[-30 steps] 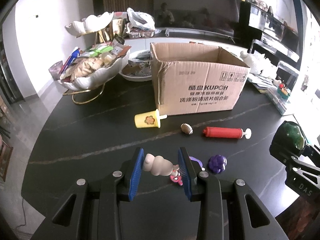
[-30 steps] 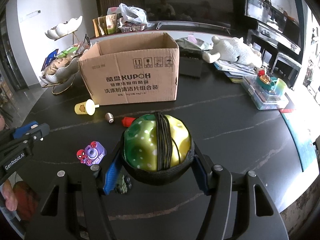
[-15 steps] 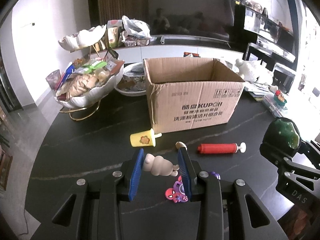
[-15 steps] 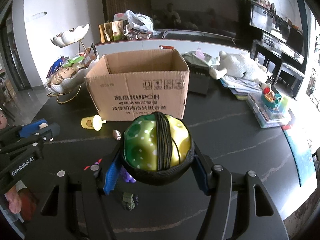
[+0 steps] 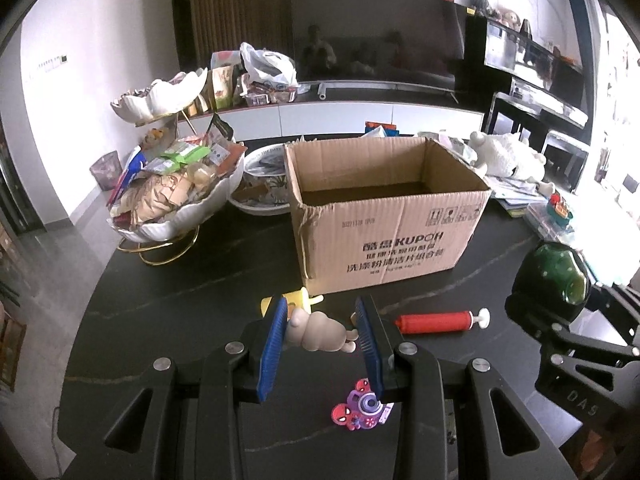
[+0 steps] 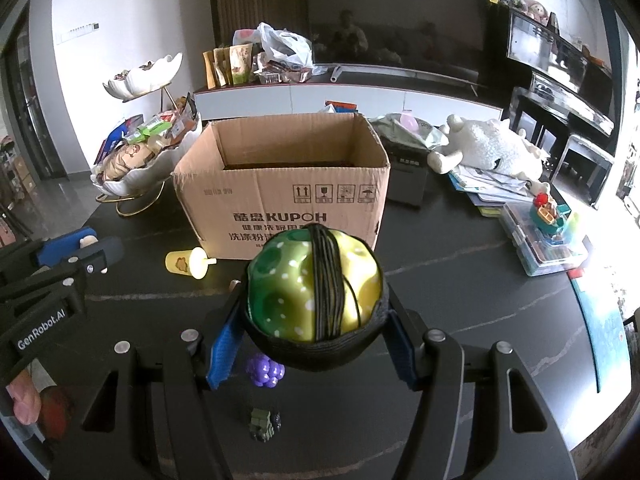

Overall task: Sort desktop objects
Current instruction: 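Carry the figurine with the left tool while the right tool carries the ball over the box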

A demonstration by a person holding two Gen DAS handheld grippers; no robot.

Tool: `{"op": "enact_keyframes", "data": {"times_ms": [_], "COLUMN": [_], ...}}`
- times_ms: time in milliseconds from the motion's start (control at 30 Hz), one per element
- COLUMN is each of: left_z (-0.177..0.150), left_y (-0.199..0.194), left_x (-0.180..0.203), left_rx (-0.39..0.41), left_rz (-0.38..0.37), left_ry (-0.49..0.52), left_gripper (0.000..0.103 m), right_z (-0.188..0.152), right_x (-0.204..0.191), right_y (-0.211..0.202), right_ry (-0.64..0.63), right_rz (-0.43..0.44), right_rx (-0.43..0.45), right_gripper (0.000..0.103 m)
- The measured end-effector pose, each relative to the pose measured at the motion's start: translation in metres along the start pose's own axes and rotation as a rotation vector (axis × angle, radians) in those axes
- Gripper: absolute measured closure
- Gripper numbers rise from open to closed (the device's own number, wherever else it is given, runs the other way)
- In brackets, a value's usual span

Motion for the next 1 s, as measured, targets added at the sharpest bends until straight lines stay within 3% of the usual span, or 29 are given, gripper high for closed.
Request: {"op": "enact_keyframes", "data": {"times_ms": [1000], "left_z": [0.061], "left_y": [0.039], "left_x": [0.015], "left_rx": [-0.005], "left_rz": [-0.016], "left_ry": [0.01], "left_gripper": [0.071], "right_z": [0.065], "right_x": [0.018], "right_y": [0.026], "right_ry": [-0.033], "right_rz": [-0.023], "right_rx": [0.004], "right_gripper": [0.043]}}
Point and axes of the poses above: each gripper's, at about its wrist camera, not at the fingertips, and y roughly the way its jaws point, x to its right, z to its top, the point moved 3 cm from there along y, roughly the way its jaws point, and after that the axes turned 12 degrees about z, right-handed, at the moved point
